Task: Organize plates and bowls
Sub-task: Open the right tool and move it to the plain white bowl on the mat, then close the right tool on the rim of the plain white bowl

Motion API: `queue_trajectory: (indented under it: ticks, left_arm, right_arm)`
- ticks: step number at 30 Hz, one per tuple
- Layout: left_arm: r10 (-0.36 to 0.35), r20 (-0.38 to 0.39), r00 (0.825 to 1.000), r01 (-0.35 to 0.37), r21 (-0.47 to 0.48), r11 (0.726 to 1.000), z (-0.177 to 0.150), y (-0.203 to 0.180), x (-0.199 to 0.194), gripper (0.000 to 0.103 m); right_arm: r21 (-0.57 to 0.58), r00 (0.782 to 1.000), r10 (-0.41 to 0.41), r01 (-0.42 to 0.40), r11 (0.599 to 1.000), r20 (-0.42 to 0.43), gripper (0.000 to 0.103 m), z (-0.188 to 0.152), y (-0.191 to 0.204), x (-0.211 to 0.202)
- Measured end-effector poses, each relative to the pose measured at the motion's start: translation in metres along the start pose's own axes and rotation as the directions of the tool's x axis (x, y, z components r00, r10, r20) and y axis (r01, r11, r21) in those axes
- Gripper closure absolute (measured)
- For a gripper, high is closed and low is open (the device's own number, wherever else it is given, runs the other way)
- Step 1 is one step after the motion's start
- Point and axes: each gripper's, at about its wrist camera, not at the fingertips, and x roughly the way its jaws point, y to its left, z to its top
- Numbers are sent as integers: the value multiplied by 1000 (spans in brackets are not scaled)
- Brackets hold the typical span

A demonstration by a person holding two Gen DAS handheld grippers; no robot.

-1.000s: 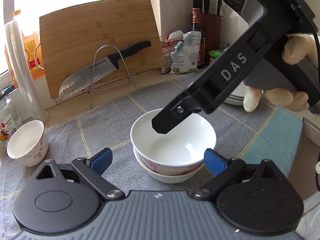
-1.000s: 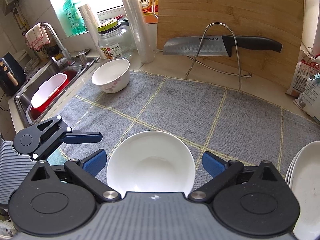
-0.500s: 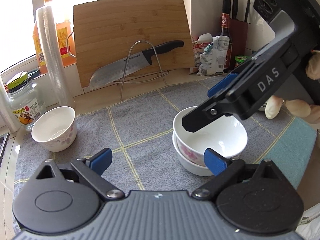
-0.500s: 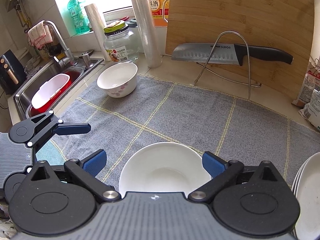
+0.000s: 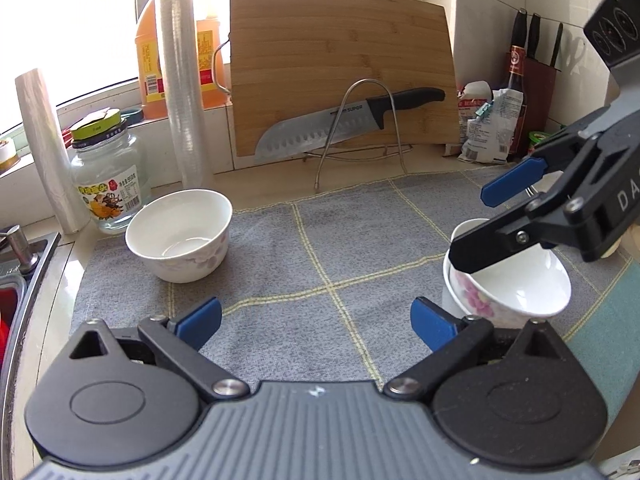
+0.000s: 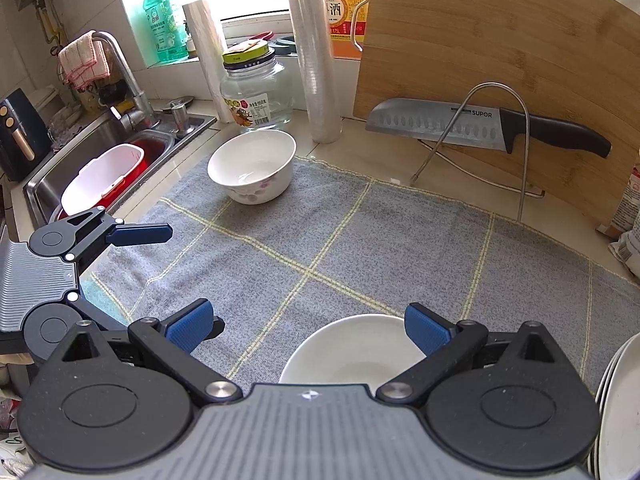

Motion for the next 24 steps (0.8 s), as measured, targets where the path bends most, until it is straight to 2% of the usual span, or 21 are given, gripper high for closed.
queue_trajectory:
  ticks: [6, 13, 20, 24]
  left_arm:
    - [5, 7, 1000, -5, -18, 1000, -3, 22, 3, 3]
    - [62, 30, 998, -61, -37, 997, -2, 53, 13, 3]
    - [153, 28, 988, -151, -52, 987, 3, 82, 38, 3]
    - [174, 20, 985, -172, -58, 983, 4, 94, 54, 3]
  right_arm:
    - [-21, 1000, -11, 11, 1000, 3, 0, 11, 15, 8]
    - [-51, 1000, -16, 17, 999, 18, 0, 31, 32, 21]
    - [-74, 1000, -7, 8, 997, 17, 0, 56, 44, 44]
    - [-72, 1000, -2, 3, 997, 8, 0, 72, 46, 63]
